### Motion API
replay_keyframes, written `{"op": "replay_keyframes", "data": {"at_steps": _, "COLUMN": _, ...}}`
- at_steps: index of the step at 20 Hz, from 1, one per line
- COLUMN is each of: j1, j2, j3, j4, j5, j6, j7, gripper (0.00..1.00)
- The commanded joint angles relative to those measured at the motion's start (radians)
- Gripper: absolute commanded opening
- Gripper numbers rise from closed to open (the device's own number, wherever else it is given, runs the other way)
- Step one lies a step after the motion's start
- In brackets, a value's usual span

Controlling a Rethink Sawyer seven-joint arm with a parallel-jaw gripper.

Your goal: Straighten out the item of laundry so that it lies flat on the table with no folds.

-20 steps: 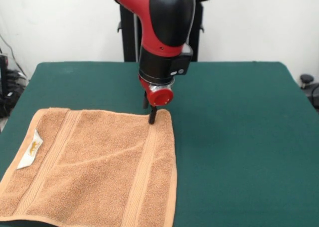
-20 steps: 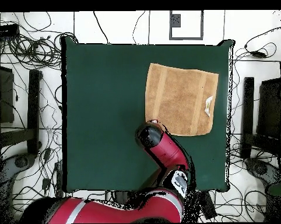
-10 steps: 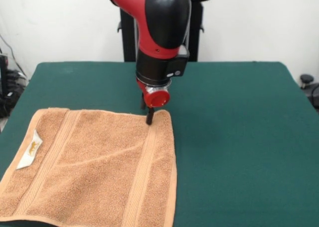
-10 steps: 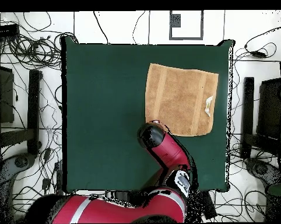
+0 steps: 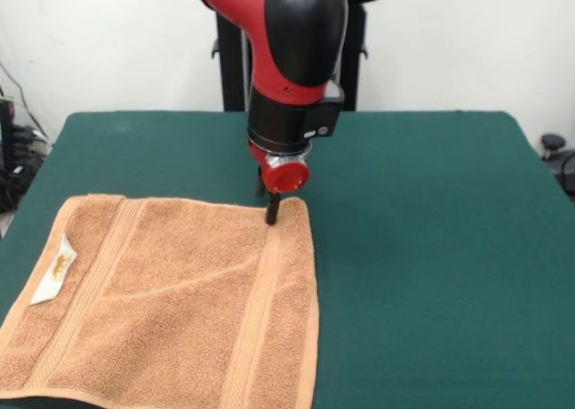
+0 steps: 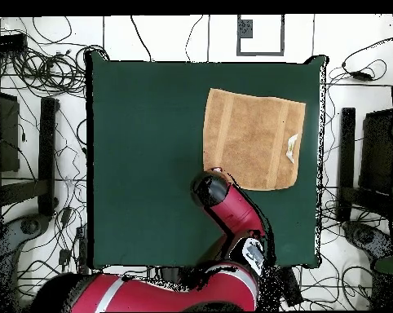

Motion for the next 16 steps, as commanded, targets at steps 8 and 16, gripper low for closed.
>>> {"op": "replay_keyframes", "data": {"at_steps": 8, "j1": 0.077, "j2": 0.002, "j3": 0.029, "j4": -0.085, "j5": 0.020, "j6": 0.169, "j7": 0.252, "gripper": 1.00}}
{"op": "replay_keyframes", "data": {"at_steps": 16, "j1": 0.105, "j2": 0.010, "j3": 0.009, "j4": -0.107, "j5": 0.031, "j6": 0.205, "j7": 0.281, "gripper": 1.00}}
